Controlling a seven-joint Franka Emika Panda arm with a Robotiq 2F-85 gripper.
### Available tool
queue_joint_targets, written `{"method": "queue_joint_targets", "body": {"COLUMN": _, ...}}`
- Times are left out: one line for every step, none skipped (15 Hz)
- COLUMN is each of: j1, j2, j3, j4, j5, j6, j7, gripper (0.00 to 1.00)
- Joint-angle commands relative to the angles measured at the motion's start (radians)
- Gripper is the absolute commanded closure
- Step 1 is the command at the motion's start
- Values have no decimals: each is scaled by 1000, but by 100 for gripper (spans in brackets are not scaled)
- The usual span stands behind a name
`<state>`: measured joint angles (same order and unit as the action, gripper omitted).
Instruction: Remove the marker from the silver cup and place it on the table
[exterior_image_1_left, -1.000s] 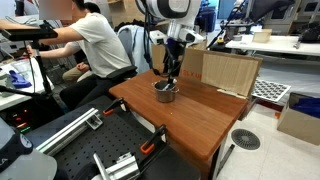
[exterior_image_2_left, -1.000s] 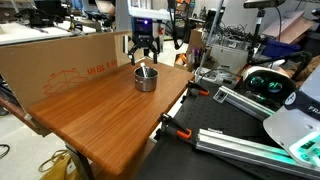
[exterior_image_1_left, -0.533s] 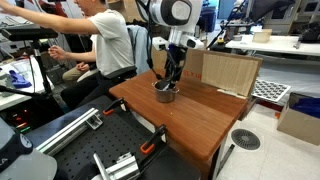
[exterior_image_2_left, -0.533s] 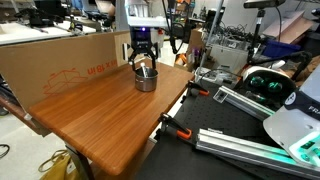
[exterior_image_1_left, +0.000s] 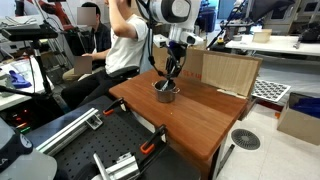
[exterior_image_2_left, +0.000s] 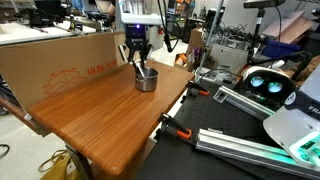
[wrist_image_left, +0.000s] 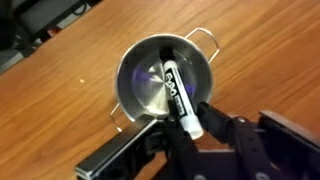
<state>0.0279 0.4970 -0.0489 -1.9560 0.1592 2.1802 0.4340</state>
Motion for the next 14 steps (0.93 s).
{"method": "queue_joint_targets", "body": {"j1": 18, "j2": 24, "j3": -26, "j4": 21, "j5": -39, "j6": -11, "j7": 21, "gripper": 99}}
{"method": "queue_joint_targets", "body": {"j1": 17, "j2": 26, "j3": -27, "j4": 23, "j5": -41, "j6": -13, "j7": 22, "gripper": 94}}
{"method": "queue_joint_targets", "body": {"j1": 17, "j2": 26, "j3": -27, "j4": 23, "j5": -42, "j6": -15, "j7": 22, "gripper": 94}}
{"method": "queue_joint_targets", "body": {"j1": 17, "j2": 26, "j3": -27, "j4": 24, "j5": -43, "j6": -17, "j7": 22, "gripper": 94}}
{"method": "queue_joint_targets", "body": {"j1": 17, "j2": 24, "j3": -28, "j4": 23, "j5": -44, "j6": -18, "j7": 23, "gripper": 94}}
{"method": "queue_joint_targets", "body": {"j1": 16, "j2": 17, "j3": -27, "j4": 20, "j5": -42, "j6": -17, "j7": 18, "gripper": 94}}
{"method": "queue_joint_targets", "body": {"j1": 14, "j2": 8, "j3": -25, "j4": 15, "j5": -39, "j6": -15, "j7": 14, "gripper": 94}}
{"method": "queue_joint_targets", "body": {"j1": 11, "j2": -7, "j3": -23, "j4": 3, "j5": -35, "j6": -5, "j7": 6, "gripper": 94}}
{"method": "queue_joint_targets", "body": {"j1": 10, "j2": -19, "j3": -23, "j4": -4, "j5": -33, "j6": -3, "j7": 1, "gripper": 94}}
{"method": "queue_joint_targets", "body": {"j1": 8, "j2": -37, "j3": -23, "j4": -11, "j5": -32, "j6": -6, "j7": -4, "gripper": 94}}
{"method": "queue_joint_targets", "body": {"j1": 8, "j2": -50, "j3": -26, "j4": -15, "j5": -35, "j6": -8, "j7": -2, "gripper": 94}}
{"method": "queue_joint_targets", "body": {"j1": 10, "j2": -68, "j3": -30, "j4": -21, "j5": -42, "j6": -12, "j7": 1, "gripper": 94}}
{"method": "queue_joint_targets", "body": {"j1": 5, "j2": -91, "j3": -31, "j4": -28, "j5": -40, "j6": -12, "j7": -6, "gripper": 94}}
{"method": "queue_joint_targets", "body": {"j1": 1, "j2": -112, "j3": -31, "j4": -35, "j5": -36, "j6": -13, "j7": -13, "gripper": 94}}
